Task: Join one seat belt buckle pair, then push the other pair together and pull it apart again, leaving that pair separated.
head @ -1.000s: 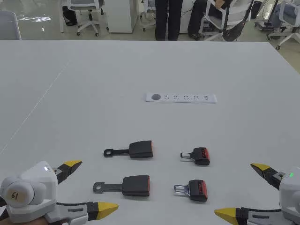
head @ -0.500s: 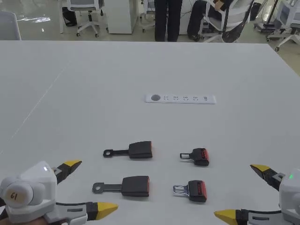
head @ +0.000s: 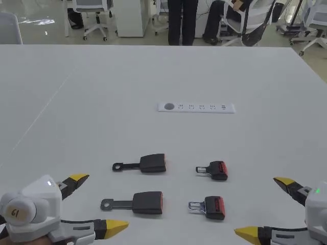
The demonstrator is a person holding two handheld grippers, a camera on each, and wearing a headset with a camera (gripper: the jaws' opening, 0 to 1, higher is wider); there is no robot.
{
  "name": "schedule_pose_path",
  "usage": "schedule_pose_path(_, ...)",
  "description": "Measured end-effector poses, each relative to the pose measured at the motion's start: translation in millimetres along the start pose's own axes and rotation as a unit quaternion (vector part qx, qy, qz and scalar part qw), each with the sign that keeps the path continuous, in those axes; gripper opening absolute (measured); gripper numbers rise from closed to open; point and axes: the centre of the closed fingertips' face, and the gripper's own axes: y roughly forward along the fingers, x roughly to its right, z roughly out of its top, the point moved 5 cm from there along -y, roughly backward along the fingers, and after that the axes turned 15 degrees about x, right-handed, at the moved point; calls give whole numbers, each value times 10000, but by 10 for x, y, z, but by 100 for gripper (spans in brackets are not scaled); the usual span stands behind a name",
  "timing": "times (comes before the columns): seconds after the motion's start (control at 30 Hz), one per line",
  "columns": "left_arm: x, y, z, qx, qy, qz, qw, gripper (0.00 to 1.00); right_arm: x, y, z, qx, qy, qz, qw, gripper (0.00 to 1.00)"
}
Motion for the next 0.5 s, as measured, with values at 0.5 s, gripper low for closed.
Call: schedule_pose_path(0.5, -38, -12, -27, 4, 11, -26, 10000, 99, -8, -2, 10, 6, -20, 3, 10000, 100)
